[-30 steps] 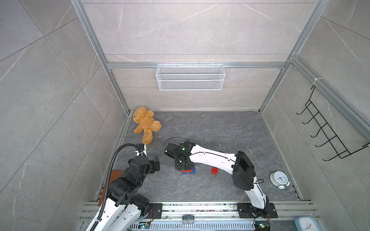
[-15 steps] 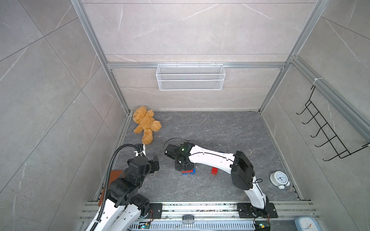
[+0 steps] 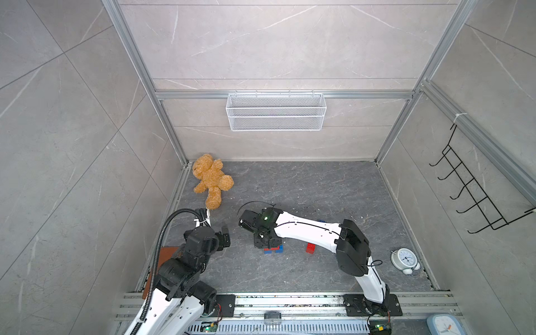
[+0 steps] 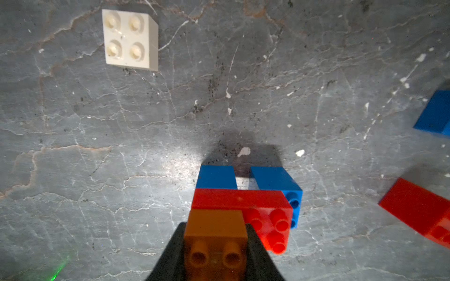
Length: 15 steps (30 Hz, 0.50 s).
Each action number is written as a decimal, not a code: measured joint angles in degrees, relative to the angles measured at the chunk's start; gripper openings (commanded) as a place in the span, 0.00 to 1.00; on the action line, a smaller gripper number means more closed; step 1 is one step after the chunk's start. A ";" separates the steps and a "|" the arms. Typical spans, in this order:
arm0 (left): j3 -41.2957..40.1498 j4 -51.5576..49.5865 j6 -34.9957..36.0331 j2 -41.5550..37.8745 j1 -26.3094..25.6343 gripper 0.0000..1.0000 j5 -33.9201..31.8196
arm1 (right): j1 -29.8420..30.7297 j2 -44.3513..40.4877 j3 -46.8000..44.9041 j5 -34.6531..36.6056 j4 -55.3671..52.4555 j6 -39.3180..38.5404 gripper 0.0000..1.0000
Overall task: Assemble the letter h with lego
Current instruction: Assemble the lego brick with the lego brick.
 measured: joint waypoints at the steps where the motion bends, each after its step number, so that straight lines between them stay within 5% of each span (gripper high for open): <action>1: 0.00 0.00 -0.02 0.00 0.00 0.99 -0.07 | 0.13 -0.02 -0.09 0.33 0.13 0.24 0.00; 15: 0.00 0.00 -0.02 0.00 0.00 0.99 -0.24 | 1.03 0.13 -0.59 2.54 0.61 1.07 0.00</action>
